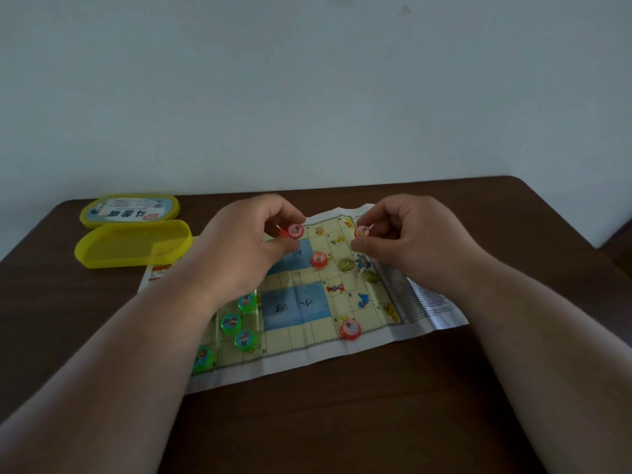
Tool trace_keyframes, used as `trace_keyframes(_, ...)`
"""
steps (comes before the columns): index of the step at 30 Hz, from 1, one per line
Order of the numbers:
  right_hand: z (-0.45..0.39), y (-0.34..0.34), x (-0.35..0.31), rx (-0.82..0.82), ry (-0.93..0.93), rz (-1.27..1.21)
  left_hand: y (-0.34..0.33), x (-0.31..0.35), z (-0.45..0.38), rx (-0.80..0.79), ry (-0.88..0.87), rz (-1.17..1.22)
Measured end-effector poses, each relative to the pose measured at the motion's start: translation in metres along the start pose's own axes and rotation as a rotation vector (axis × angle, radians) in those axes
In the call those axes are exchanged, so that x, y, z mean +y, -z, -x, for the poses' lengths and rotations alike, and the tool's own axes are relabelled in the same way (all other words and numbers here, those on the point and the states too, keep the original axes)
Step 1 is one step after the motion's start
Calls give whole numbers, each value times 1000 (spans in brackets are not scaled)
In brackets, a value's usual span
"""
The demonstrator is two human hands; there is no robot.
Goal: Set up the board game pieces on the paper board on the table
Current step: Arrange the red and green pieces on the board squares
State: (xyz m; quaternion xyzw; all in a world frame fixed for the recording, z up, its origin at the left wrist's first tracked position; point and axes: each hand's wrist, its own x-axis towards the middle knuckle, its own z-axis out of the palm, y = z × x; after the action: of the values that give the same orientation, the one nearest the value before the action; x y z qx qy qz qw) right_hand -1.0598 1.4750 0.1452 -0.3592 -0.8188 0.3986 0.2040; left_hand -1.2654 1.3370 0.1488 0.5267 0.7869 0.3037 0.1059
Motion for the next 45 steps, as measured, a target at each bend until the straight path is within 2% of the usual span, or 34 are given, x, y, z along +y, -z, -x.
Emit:
trace_keyframes(5, -1, 3, 4, 42, 24, 41, 0, -1, -1, 11, -27, -70)
trace_keyframes(13, -8, 14, 15, 55, -27, -111, 2, 5, 3, -24, -35, -58)
trace_keyframes(23, -6, 15, 12, 55, 13, -148, -11, 27, 14, -212, -110, -85)
trace_keyframes(29, -3, 12, 7, 17, 13, -142, -19, 30, 13, -345, -111, -202)
trace_keyframes(32, -2, 10, 5, 2, -2, -123, -15, 25, 13, -304, -88, -131)
trace_keyframes(38, -2, 7, 3, -7, -16, -124, 2, 12, 5, -20, -20, -88)
trace_keyframes(42, -1, 8, 2, 4, 35, -29, 12, -3, -2, 95, 58, -2)
trace_keyframes(45, 2, 26, -1, -155, 124, 112, 16, -8, -4, 130, 91, 24)
